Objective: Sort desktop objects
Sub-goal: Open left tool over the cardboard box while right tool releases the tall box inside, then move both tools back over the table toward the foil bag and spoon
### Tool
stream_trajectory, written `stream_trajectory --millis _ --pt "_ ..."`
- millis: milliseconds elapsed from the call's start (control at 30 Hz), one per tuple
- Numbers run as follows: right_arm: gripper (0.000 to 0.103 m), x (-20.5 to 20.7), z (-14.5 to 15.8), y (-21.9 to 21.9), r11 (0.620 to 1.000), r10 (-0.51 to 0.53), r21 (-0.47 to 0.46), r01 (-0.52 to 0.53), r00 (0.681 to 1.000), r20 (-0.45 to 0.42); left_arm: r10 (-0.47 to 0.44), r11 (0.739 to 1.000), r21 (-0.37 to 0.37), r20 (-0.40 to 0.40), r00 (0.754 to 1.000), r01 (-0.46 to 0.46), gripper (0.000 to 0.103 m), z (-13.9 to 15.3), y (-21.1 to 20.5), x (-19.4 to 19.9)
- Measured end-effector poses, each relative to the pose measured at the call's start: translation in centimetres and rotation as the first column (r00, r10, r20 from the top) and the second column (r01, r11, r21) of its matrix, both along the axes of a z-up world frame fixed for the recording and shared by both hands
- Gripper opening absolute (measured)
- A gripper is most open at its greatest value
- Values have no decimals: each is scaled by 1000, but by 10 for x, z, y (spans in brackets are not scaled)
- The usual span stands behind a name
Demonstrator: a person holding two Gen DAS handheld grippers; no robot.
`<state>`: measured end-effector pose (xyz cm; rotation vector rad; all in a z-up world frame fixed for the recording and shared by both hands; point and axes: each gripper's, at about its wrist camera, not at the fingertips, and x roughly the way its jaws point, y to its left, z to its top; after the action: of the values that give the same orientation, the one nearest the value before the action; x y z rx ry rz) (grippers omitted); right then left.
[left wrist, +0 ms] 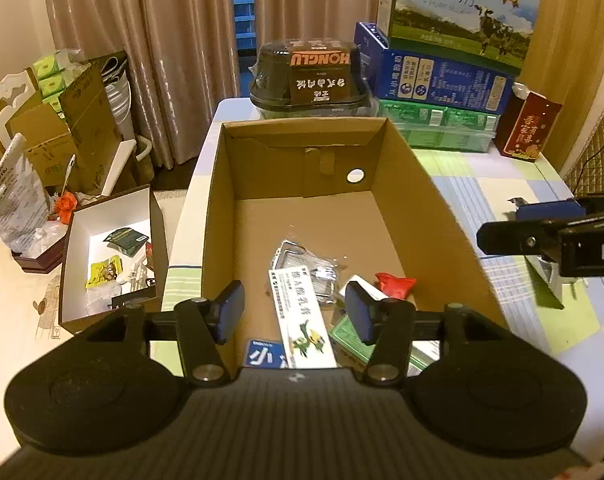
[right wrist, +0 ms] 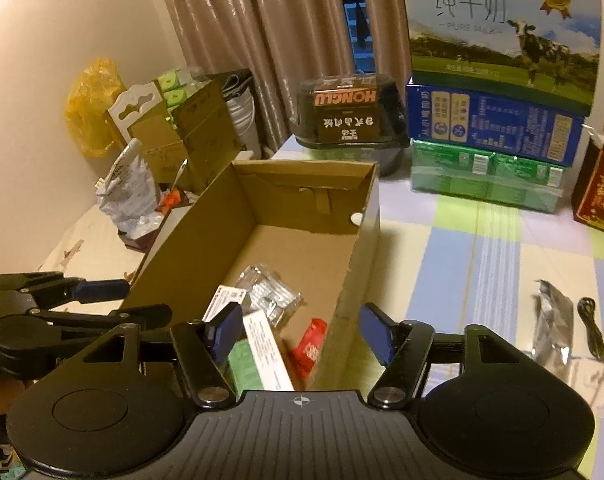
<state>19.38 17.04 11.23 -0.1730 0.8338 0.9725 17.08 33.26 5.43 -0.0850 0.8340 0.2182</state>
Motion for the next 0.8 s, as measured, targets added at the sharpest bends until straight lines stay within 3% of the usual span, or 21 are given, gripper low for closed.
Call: stream_trajectory --millis 200,367,500,567,667,800 --pt "83 -15 13 -29 1000 -7 11 7 1000 17 6 1000 13 24 1000 -7 61 17 -19 -18" --pt "91 -25 25 -59 999 -25 25 24 999 45 8 1000 27 46 999 -9 79 32 -37 -33" --pt "98 -29 31 -85 999 -41 35 39 998 54 1 999 40 51 999 -3 83 40 -54 -43" --pt "101 -31 33 -98 998 -47 37 45 997 57 5 999 41 61 998 -7 91 44 -62 -50" --pt "101 -33 35 -117 998 -64 30 62 996 68 8 999 43 72 997 -11 99 49 -75 -58" --pt "101 -31 37 -145 995 -96 29 94 992 76 4 998 60 91 996 -10 102 54 -97 -66"
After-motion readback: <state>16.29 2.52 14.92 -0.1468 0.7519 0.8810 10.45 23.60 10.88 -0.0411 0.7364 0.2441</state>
